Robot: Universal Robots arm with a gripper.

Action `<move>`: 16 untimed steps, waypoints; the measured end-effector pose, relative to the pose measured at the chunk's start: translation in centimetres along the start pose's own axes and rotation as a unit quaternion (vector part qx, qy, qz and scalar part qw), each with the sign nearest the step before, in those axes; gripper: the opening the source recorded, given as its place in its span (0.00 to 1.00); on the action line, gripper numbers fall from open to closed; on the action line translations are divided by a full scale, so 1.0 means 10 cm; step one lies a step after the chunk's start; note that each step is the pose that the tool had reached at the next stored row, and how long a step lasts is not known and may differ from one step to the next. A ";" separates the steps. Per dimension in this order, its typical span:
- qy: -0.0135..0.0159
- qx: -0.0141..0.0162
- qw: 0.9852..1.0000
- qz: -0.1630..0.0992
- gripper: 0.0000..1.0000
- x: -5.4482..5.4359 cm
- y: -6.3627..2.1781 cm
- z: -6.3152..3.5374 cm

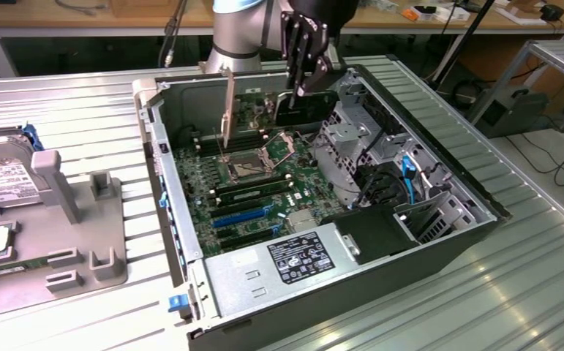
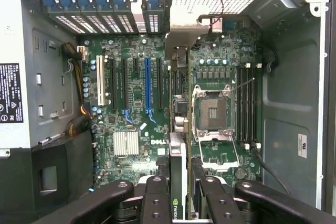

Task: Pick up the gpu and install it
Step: 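Insert the gpu into the slot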

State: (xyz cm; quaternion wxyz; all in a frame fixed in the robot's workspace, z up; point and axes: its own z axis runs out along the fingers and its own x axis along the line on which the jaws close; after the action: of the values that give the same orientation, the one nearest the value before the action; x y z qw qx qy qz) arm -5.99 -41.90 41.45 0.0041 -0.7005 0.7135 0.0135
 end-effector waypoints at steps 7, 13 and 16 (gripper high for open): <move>0.000 0.000 1.000 0.000 0.27 0.00 -0.001 0.042; 0.000 0.001 1.000 0.000 0.27 0.00 -0.002 0.103; 0.000 0.002 1.000 0.000 0.27 0.00 -0.002 0.131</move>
State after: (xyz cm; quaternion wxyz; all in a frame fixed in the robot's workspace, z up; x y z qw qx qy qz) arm -5.98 -41.90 40.15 0.0054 -0.7006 0.7135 0.0121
